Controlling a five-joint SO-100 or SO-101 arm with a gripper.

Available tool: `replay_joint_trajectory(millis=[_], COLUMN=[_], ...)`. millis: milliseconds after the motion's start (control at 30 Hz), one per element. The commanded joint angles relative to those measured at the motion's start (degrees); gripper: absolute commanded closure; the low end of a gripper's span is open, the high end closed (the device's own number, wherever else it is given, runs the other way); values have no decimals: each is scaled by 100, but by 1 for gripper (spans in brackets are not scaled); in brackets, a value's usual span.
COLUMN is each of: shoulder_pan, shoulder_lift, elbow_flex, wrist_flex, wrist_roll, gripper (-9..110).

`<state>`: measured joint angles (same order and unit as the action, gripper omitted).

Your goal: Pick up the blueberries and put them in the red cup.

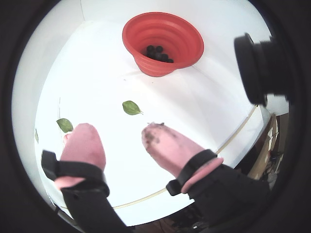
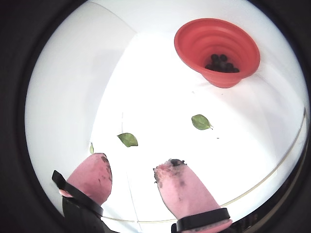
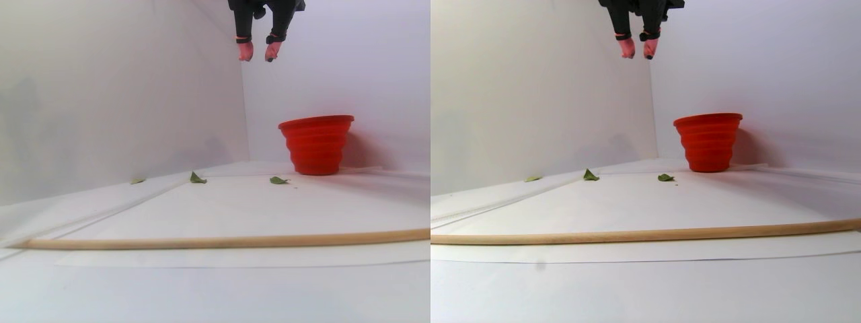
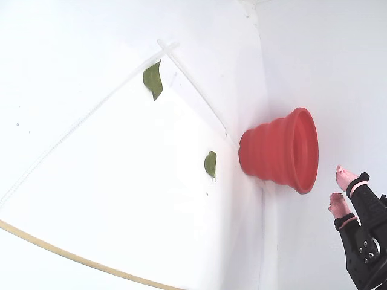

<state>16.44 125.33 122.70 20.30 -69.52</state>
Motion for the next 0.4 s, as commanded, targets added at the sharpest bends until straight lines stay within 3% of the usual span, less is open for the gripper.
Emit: replay_joint_trajectory(millis=[0,367], shoulder_pan=[-114,-272], shoulder_lift=[896,1784], elbow_flex=[-141,255], wrist_flex=[378,1143], wrist_roll=[387,1169], gripper=[85,85])
